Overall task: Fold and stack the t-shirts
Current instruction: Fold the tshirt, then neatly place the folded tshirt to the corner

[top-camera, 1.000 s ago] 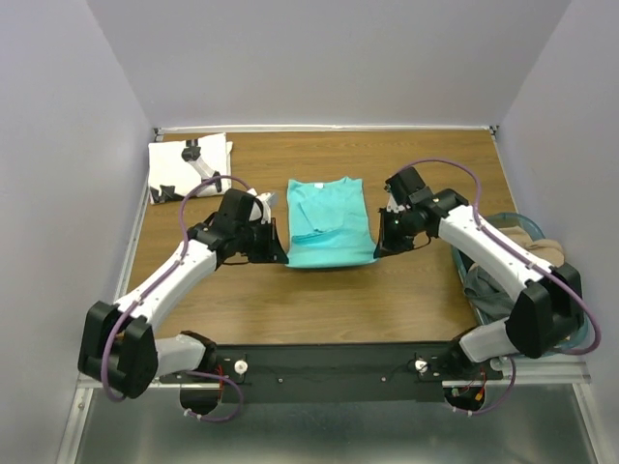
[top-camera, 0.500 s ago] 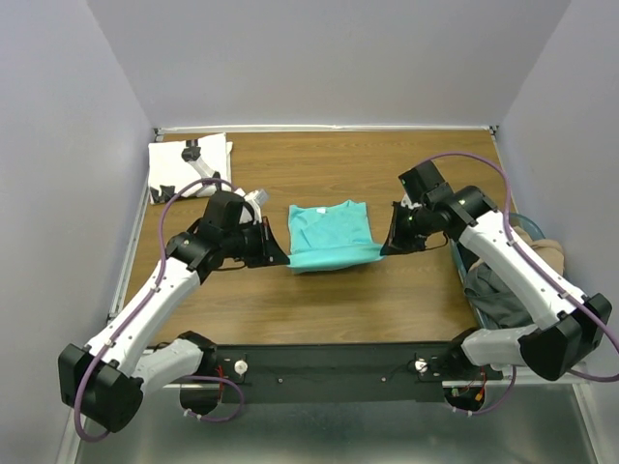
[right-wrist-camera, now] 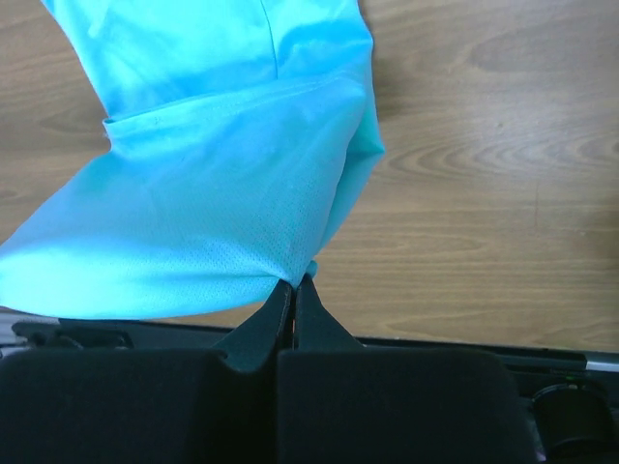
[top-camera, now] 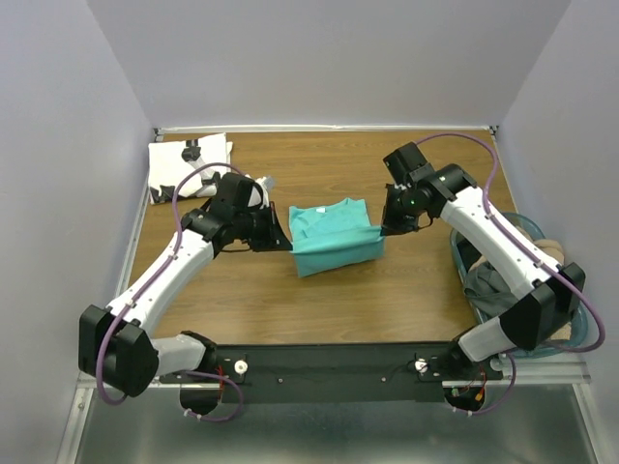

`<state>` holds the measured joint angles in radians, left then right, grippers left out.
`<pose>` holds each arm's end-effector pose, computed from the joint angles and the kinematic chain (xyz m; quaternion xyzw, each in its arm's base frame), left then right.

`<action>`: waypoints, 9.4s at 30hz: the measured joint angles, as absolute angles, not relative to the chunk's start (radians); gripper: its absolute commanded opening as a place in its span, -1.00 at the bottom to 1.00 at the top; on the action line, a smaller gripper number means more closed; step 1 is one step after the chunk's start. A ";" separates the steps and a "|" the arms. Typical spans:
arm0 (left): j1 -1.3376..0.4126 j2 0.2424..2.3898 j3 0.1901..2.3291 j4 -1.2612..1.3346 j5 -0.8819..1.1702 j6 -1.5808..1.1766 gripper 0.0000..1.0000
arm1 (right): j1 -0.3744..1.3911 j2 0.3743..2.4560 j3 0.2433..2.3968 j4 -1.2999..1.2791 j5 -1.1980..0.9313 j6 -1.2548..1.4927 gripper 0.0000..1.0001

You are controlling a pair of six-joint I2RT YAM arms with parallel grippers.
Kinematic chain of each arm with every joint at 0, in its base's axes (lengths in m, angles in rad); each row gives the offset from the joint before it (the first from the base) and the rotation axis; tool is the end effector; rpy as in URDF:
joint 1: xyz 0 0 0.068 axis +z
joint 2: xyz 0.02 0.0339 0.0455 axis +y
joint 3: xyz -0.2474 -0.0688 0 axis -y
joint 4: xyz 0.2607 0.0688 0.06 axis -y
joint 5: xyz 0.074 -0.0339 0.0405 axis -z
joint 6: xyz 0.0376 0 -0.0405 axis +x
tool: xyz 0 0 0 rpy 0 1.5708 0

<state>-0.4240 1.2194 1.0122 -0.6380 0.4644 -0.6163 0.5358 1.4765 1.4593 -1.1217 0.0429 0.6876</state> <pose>0.2426 -0.1280 0.2704 -0.0061 0.9135 -0.3583 0.1928 0.2632 0.1544 0.3140 0.0786 0.9734 0.1059 0.1874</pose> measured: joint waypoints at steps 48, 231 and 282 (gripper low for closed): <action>-0.262 2.145 1.744 -0.706 0.547 -0.322 -0.96 | 0.379 2.262 2.123 -1.102 0.171 0.355 -0.99; 0.220 2.043 2.079 -0.781 0.480 -0.019 -1.00 | 0.467 1.943 1.486 -0.791 -0.053 0.253 0.62; 0.289 2.130 2.072 -0.760 0.146 0.050 -1.00 | 0.467 1.943 1.485 -0.814 -0.045 0.253 0.63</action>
<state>0.2886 2.1296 2.0716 -0.7597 0.1455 0.0498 0.4675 1.9427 1.4853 -0.8139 -0.0448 0.2535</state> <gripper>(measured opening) 0.015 0.812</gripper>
